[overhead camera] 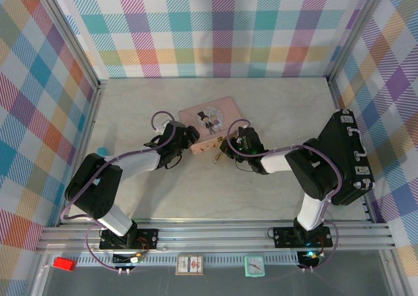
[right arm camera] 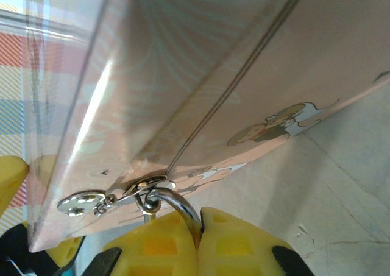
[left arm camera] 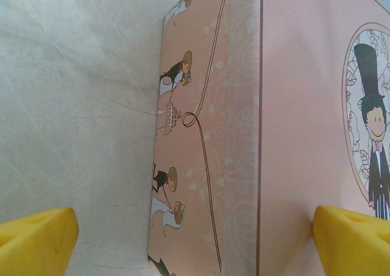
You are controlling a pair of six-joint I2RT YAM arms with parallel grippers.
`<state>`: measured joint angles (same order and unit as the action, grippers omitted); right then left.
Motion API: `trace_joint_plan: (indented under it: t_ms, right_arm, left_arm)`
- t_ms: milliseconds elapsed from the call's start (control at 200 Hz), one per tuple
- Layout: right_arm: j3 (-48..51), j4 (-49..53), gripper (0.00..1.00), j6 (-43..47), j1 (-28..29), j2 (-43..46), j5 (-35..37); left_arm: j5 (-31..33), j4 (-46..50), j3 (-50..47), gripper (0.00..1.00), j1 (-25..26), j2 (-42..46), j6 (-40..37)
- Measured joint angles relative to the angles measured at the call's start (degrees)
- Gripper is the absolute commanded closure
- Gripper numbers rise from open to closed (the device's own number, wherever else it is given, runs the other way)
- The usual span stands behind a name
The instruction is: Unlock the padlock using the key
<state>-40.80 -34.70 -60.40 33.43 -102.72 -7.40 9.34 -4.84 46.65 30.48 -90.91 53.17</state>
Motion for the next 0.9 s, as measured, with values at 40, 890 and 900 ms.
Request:
trace_joint_plan:
  t_ms: [40,890,900]
  right_arm:
    - [0.2,-0.5,1.0,-0.6,0.0,-0.1,0.3]
    - [1.3,-5.1,1.0,-7.8,0.0,-0.9,5.1]
    - [1.3,-5.1,1.0,-7.8,0.0,-0.9,5.1]
  left_arm:
    - [0.0,0.0,0.0,0.03,0.1,0.0,0.0]
    - [-0.3,0.0,0.4,0.01,0.5,-0.6,0.5]
    - [-0.3,0.0,0.4,0.01,0.5,-0.6,0.5]
